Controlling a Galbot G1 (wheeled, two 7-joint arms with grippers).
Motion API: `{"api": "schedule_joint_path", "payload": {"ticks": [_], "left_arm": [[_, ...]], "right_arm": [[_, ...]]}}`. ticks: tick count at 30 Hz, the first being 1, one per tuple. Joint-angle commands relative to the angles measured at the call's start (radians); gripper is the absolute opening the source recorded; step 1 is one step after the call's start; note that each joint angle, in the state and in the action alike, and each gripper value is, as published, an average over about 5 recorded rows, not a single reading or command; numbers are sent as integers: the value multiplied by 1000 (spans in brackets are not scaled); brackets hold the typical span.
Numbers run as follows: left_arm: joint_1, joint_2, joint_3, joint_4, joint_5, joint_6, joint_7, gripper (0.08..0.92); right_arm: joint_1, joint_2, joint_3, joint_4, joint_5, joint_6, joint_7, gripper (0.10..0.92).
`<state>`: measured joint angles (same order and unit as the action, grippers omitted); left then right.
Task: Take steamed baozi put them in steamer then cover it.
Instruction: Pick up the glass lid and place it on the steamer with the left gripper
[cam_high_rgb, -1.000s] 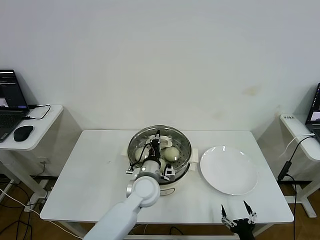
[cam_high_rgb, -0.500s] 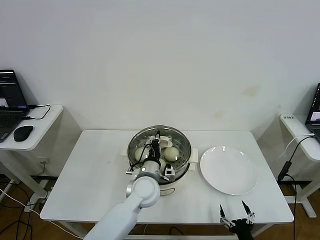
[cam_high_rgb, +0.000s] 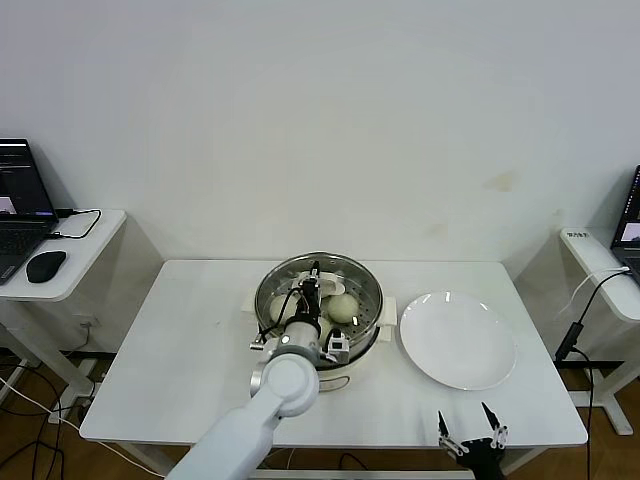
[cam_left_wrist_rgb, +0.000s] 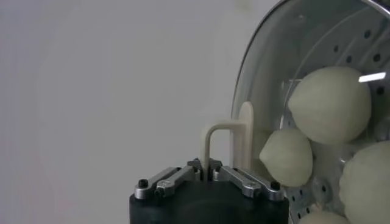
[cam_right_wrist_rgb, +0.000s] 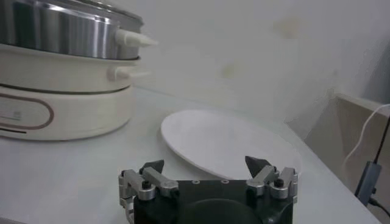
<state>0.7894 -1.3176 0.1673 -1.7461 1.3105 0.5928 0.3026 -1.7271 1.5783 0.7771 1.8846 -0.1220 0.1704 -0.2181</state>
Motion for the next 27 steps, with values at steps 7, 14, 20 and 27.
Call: {"api": "schedule_joint_path", "payload": {"ticks": [7,14,20,27], "left_arm": [[8,-5,6,-6,10,-4,-1,138],[11,-3,7,0,13,-5,3,138],[11,-5,5,10,13,-6,3,138],[7,-17,-1,23,13,-9,-12,138]], "right_arm": [[0,0,-4,0,-4,0,0,823],[1,0,-4,-3,-4,0,-1,823],[2,0,-5,-5,-4,0,-1,823],[3,0,-6,-7,-3,1,-2,823]]}}
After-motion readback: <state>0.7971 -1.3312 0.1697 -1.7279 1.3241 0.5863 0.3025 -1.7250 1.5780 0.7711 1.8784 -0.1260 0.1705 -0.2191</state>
